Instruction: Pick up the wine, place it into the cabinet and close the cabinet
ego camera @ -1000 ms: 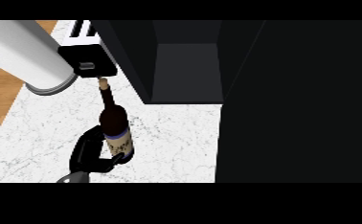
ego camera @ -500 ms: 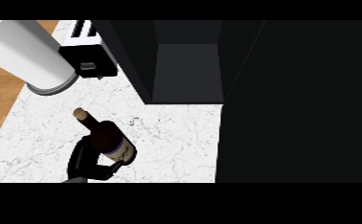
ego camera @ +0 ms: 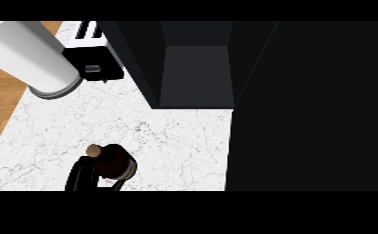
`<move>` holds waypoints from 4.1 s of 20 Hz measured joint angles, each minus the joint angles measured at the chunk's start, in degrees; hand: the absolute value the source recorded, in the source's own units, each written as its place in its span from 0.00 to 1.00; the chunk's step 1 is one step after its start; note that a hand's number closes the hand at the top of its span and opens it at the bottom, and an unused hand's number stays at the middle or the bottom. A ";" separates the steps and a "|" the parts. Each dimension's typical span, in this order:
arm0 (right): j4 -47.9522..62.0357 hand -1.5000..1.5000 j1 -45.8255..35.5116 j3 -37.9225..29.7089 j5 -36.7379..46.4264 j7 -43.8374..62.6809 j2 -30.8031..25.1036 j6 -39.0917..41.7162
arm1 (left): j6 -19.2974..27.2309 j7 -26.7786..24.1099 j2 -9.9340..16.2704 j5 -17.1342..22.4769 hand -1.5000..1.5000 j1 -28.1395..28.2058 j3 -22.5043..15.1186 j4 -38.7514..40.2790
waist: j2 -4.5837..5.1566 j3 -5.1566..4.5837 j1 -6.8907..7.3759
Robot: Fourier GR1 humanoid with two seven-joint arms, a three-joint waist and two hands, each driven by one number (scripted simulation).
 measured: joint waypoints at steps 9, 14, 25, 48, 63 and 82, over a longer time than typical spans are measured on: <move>0.59 0.00 2.29 1.73 1.54 -2.27 1.22 0.24 | 0.20 9.50 -3.68 4.91 1.00 9.53 -5.10 -22.53 | 0.07 -0.14 0.20; 0.95 0.00 1.75 1.43 1.12 -1.89 0.95 0.31 | 2.18 18.77 -4.94 8.13 1.00 13.85 -7.86 -36.93 | 0.11 -0.17 0.16; 0.24 0.00 2.25 -0.14 -0.91 -1.44 0.28 0.97 | 17.36 31.70 -6.06 10.47 1.00 10.89 -16.55 -54.92 | 0.17 -0.20 -0.12; 3.38 0.00 3.27 -1.08 -0.56 -5.55 0.25 2.44 | 42.83 34.42 -6.29 6.70 1.00 -20.46 -25.71 -35.52 | 0.25 -0.21 -0.60; 3.06 0.00 2.42 -0.18 0.49 -4.51 0.61 1.95 | 49.45 22.20 -6.30 17.62 1.00 -27.06 -31.93 -16.26 | 0.28 -0.23 -0.71; 4.54 0.00 1.82 -0.51 -0.73 -4.92 0.62 2.30 | 40.49 8.78 -6.30 35.51 1.00 -34.91 -33.07 5.11 | 0.45 -0.25 -1.30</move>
